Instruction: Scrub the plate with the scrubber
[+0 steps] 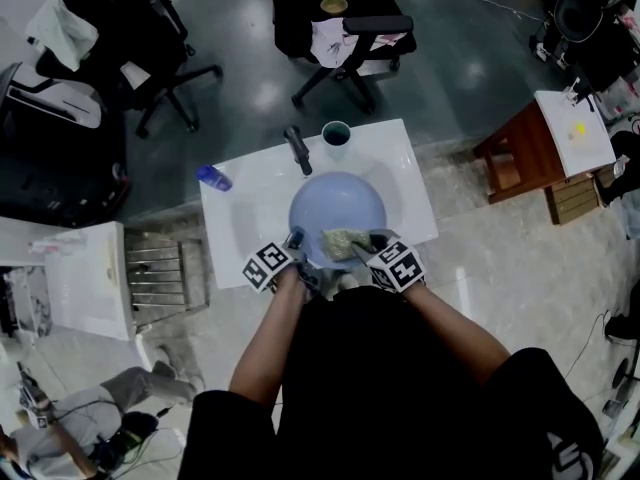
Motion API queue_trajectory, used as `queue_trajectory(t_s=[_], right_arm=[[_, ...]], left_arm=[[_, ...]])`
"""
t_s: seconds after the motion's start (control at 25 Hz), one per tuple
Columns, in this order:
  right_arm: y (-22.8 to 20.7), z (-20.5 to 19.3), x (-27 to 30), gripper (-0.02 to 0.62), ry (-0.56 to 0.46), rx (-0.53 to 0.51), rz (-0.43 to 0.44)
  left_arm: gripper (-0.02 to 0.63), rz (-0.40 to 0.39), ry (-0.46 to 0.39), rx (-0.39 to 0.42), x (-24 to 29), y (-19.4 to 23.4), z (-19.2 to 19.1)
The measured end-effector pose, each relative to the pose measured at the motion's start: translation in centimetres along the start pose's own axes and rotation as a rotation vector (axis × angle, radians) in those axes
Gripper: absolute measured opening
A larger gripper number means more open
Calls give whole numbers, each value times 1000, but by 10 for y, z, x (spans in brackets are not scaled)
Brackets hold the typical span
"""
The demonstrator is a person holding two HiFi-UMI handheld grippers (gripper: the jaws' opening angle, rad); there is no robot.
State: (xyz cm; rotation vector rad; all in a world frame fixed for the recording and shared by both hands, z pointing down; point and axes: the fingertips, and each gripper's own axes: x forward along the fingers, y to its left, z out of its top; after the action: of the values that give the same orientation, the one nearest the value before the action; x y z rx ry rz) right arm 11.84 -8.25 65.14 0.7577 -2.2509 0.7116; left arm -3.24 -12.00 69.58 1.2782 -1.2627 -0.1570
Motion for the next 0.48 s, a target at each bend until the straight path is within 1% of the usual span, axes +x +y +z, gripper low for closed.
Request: queue_trajectory(t_s=[0.32,0.48], right_arm=[[21,12,12,67,-10,-44,35],[24,21,16,67,-24,-23,42]], left_arm=[[43,8,10,54,-1,-5,-5],[40,11,18,72,-5,-5,-8]])
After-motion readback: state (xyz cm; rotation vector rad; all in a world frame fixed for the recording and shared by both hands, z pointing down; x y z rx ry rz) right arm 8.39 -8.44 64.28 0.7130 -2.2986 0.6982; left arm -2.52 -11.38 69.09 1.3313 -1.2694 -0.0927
